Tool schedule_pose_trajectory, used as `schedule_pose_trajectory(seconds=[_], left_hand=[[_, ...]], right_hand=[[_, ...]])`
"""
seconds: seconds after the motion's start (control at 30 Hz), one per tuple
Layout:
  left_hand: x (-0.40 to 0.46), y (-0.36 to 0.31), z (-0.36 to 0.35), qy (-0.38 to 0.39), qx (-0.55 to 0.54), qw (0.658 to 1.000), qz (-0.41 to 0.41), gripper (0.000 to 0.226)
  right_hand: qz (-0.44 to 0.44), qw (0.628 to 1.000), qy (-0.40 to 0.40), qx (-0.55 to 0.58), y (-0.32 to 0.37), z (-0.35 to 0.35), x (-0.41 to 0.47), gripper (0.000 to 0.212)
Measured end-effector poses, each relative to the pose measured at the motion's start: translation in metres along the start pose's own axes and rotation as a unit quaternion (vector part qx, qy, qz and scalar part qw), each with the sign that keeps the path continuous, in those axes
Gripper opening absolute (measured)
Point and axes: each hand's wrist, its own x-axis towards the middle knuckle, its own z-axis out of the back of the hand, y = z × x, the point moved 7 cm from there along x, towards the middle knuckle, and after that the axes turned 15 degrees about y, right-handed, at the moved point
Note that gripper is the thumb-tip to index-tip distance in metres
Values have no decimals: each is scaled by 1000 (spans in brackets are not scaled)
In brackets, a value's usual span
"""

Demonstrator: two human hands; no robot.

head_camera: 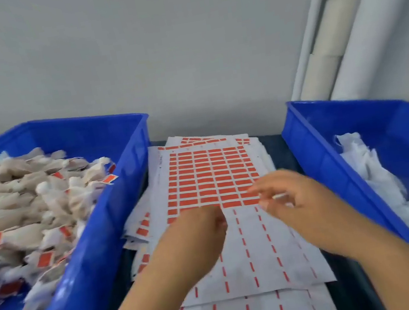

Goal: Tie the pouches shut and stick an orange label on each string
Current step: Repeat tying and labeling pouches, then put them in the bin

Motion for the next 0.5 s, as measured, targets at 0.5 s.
schedule_pose_trajectory(seconds=[0.5], left_hand=[[87,-14,-115,29,116,992,-40,49]], right_hand=[[-396,908,20,-137,-191,157,-55,24]])
